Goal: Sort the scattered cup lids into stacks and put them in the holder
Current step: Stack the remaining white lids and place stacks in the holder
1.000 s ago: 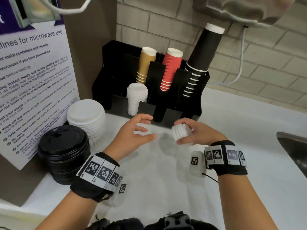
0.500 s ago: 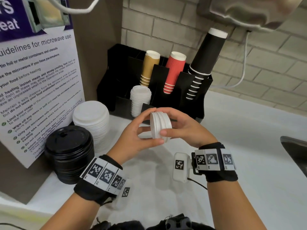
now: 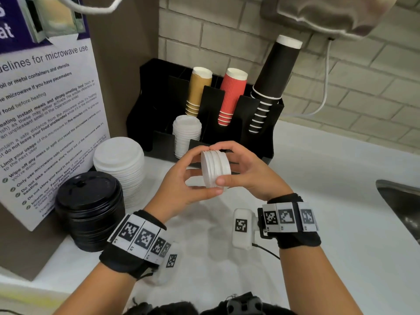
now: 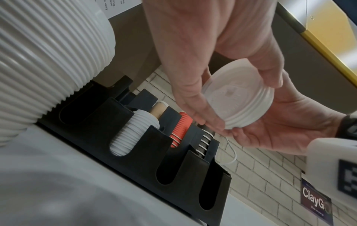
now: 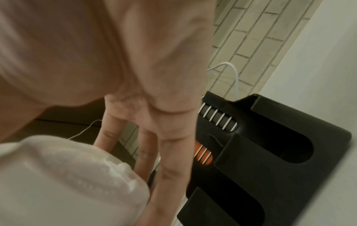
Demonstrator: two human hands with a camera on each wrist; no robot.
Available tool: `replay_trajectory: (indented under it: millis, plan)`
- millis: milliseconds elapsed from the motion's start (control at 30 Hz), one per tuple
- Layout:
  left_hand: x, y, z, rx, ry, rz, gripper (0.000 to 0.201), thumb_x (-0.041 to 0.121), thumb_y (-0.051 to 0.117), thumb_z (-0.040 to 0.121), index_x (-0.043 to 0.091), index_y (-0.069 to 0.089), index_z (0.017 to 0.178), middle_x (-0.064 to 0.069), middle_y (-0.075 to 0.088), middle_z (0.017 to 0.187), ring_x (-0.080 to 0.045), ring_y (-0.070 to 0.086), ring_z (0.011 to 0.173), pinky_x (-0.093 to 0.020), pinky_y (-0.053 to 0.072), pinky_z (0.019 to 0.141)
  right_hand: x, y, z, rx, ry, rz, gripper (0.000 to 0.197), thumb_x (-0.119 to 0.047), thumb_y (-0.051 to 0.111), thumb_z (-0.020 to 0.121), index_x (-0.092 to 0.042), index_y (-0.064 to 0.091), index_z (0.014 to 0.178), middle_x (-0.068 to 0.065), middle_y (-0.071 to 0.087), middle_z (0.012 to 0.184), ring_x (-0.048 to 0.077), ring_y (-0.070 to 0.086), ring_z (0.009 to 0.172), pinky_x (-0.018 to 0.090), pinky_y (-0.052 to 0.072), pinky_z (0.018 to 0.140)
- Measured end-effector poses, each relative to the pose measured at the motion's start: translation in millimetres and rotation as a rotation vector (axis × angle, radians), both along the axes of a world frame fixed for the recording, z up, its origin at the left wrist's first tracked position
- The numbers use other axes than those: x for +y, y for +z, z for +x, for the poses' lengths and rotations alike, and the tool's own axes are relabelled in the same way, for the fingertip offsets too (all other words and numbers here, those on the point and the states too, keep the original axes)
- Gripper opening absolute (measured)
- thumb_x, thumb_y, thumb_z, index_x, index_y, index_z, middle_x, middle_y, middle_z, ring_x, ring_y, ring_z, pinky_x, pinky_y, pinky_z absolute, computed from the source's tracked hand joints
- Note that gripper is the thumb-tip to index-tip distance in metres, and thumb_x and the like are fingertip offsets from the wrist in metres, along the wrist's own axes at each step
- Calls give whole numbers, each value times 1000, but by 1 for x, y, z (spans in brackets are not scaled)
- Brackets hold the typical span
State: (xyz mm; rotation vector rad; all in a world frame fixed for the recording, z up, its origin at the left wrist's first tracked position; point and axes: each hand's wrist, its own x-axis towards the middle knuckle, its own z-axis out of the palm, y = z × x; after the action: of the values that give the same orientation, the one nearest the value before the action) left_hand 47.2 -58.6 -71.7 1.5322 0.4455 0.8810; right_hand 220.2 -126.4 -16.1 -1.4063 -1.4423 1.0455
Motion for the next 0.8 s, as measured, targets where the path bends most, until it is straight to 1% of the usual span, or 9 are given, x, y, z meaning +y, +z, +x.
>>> replay_trajectory:
  millis: [100, 233, 300, 400, 500, 567, 633, 733, 800]
  plan:
    - [0, 0, 0, 9, 9, 3, 76, 17, 88, 64, 41, 50, 125, 14, 56, 121, -16, 58, 115, -33, 59, 80, 1, 0, 0, -21, -1, -7, 67, -28, 85, 63, -34, 54, 122, 8, 62, 120, 22, 63, 110, 46, 56, 89]
    - [-1, 0, 1, 9, 54, 14, 80, 26, 89, 61, 40, 48, 129, 15, 56, 122, -16, 58, 115, -34, 58, 84, 4, -2, -2, -17, -26, 4, 65, -21, 85, 65, -30, 53, 122, 7, 65, 117, 23, 65, 108, 47, 55, 90]
    - [1, 1, 0, 15, 51, 17, 83, 27, 87, 61, 36, 47, 133, 12, 55, 125, -16, 58, 116, -31, 58, 81, 5, -2, -2, -8, -33, 6, 66, -23, 86, 63, -29, 53, 121, 7, 66, 116, 23, 65, 107, 46, 56, 88]
    - [5, 2, -3, 26, 16, 9, 86, 29, 85, 57, 35, 48, 134, 10, 55, 127, -13, 59, 114, -25, 57, 75, 7, 0, -2, 3, -26, 4, 63, -28, 86, 60, -32, 57, 115, 7, 67, 115, 23, 66, 106, 42, 58, 82]
    - [7, 2, -3, 40, 33, 8, 89, 31, 85, 56, 35, 47, 136, 9, 55, 129, -12, 58, 116, -27, 57, 80, 10, 1, -2, -12, -28, 12, 59, -29, 87, 60, -34, 59, 112, 3, 66, 117, 20, 66, 106, 40, 58, 82]
    - [8, 2, -2, 48, 54, 17, 91, 33, 85, 56, 34, 45, 138, 8, 55, 130, -11, 57, 117, -29, 56, 87, 12, 0, -3, -35, -40, 26, 58, -29, 86, 61, -35, 61, 112, -4, 65, 118, 16, 65, 107, 35, 58, 80]
    - [10, 1, 0, 39, 75, 38, 92, 34, 85, 57, 31, 45, 140, 8, 55, 131, -6, 56, 117, -27, 54, 91, 14, 0, -4, -70, -56, 46, 58, -27, 87, 63, -33, 60, 114, -7, 64, 117, 11, 64, 107, 30, 57, 81]
    - [12, 0, 2, 31, 103, 58, 92, 34, 83, 58, 28, 43, 141, 9, 54, 132, 1, 55, 116, -19, 52, 88, 18, -1, -7, -102, -78, 63, 59, -21, 88, 66, -30, 59, 116, -7, 64, 114, 7, 64, 104, 25, 55, 82]
    - [14, 0, 3, 27, 120, 38, 96, 35, 82, 58, 32, 40, 143, 12, 51, 133, 2, 55, 115, -17, 52, 84, 23, 2, -9, -138, -70, 79, 58, -17, 86, 68, -26, 58, 118, -5, 64, 114, 5, 64, 101, 20, 53, 79]
